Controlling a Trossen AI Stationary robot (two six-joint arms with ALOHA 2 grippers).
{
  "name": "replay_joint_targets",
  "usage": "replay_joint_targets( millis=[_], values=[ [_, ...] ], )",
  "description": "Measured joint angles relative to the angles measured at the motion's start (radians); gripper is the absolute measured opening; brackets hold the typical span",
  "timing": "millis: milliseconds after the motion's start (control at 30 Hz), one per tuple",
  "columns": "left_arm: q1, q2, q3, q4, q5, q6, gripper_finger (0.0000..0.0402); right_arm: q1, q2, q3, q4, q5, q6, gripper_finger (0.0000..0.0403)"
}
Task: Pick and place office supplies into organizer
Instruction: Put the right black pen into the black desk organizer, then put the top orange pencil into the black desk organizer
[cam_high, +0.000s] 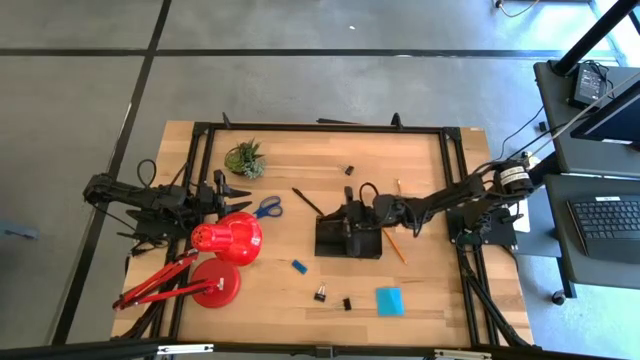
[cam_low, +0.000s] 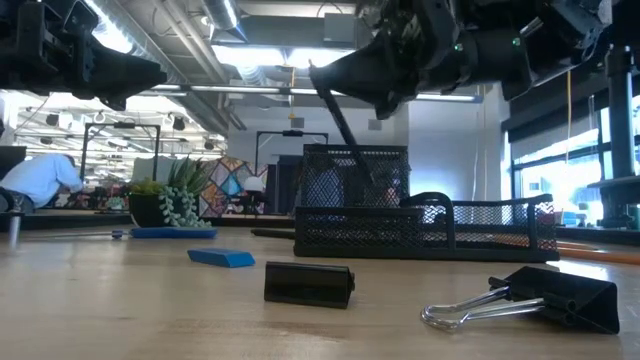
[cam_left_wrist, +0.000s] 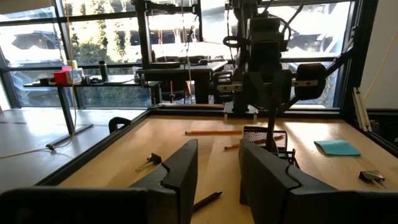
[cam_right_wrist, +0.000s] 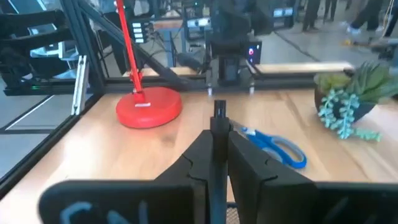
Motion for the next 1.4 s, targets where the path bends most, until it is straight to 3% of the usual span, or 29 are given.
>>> replay_joint_targets(
  millis=[567,933,1400],
  values=[
    [0.0,0.0,0.0,0.0,0.0,0.0,0.0111,-0.013,0.001,0.009,-0.235,0.028,0.061,0.0041],
    [0.0,0.0,0.0,0.0,0.0,0.0,0.0111,-0.015,0.004,0.009,-0.24,0.043,0.033,0.0045],
    [0.0,0.0,0.0,0.0,0.0,0.0,0.0111,-0.015,0.004,0.009,-0.242,0.047,0.033,0.0089]
  ],
)
